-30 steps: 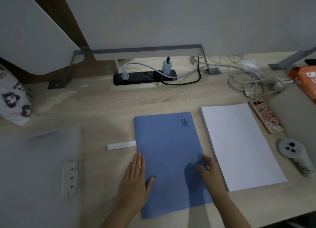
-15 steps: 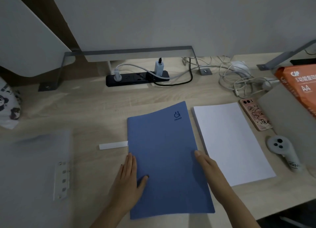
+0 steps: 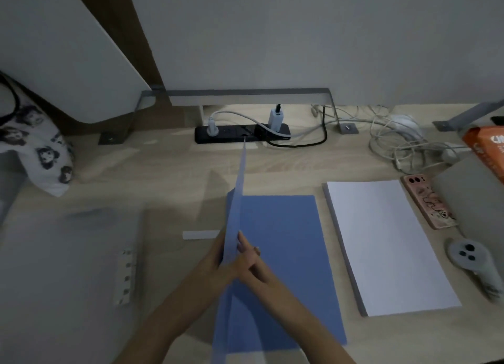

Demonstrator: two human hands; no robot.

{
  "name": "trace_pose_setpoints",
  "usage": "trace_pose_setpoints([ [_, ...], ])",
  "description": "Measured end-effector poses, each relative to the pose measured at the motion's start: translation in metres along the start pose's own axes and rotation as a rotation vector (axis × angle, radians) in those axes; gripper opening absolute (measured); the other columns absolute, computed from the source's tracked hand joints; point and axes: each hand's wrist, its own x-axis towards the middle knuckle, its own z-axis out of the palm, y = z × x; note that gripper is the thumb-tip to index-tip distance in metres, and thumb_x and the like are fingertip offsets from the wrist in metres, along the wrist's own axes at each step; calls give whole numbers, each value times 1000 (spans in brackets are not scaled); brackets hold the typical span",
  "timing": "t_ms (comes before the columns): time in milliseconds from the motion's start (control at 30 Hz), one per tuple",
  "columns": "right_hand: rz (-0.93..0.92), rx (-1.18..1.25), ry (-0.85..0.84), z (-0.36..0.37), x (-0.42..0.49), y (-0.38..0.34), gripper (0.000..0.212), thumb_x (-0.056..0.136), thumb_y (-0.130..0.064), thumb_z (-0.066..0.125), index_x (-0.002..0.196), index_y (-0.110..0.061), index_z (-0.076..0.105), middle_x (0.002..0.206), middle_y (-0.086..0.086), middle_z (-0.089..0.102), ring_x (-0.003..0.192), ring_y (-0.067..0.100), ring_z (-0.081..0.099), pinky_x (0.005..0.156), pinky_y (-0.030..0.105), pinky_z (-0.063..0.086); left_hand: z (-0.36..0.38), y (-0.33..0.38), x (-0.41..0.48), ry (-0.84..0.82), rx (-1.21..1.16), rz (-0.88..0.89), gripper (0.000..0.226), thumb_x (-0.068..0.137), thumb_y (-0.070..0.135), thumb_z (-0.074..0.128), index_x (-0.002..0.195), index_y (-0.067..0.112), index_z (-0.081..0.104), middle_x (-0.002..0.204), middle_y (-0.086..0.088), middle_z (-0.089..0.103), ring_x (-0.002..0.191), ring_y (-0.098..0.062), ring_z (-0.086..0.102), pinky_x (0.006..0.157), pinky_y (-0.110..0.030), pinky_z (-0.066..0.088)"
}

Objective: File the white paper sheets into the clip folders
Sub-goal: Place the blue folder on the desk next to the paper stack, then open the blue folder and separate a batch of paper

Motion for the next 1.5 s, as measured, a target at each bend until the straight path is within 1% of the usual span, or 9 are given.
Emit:
trace_pose_setpoints([
  [133,-33,-138,-1,12,26,19,66,87,-44,55,142,-42,18,147,-28,21,136,-6,22,115,23,21,-46,3,-23,191,-63,17,21,86,10,59,89,30,60,77,17,71,67,4,67,57,-12,53],
  [500,-116,-983,-43,23,64,74,88,59,-82,-2,135,-40,-16,157,-5,-12,144,11,-12,112,29,-11,-141,-26,-54,470,302,-101,54,90,12,54,138,25,32,130,8,49,115,-18,51,97,-41,44],
  [667,-121,-1115,11,30,66,83,73,69,-72,-6,133,-41,-22,147,-5,-25,141,13,-18,115,36,-14,-146,-56,-44,770,1166,-31,64,87,17,55,142,1,27,150,-26,24,137,-42,25,110,-52,21],
  [833,-107,-1254,177,37,68,98,61,94,-56,8,146,-25,15,141,7,48,130,22,43,108,41,22,-95,-82,3,374,1537,282,52,95,28,19,130,4,49,143,-16,44,134,-30,27,108,-47,17],
  [1000,-141,-1253,226,34,69,101,70,93,-57,10,147,-13,2,144,3,43,141,14,18,110,35,8,-59,-100,39,-14,1759,331,78,71,36,69,139,11,39,150,-5,34,139,-24,29,113,-46,16],
  [1100,-170,-1276,244,32,70,106,70,94,-57,10,147,-12,-2,144,4,43,141,14,14,110,35,7,-56,-105,47,41,1840,378,61,90,26,37,146,12,16,153,-3,1,141,-23,-4,117,-46,0],
  [1233,-172,-1281,268,33,73,108,69,94,-54,6,147,-11,-4,142,6,47,136,19,24,111,36,6,-62,-120,49,5,1839,421,62,78,33,49,134,11,33,146,-3,27,137,-23,32,111,-44,29],
  [1367,-185,-1284,256,30,72,111,68,94,-54,9,147,-11,2,147,5,39,144,17,-5,112,37,7,-60,-127,54,81,1762,504,57,80,22,23,133,6,38,144,-7,31,136,-24,36,106,-44,26],
  [1500,-225,-1269,194,21,72,109,64,96,-52,12,147,-15,7,147,1,37,144,15,6,111,32,10,-58,-128,57,70,1717,456,61,76,22,24,129,7,49,143,-5,37,133,-24,38,104,-41,27],
])
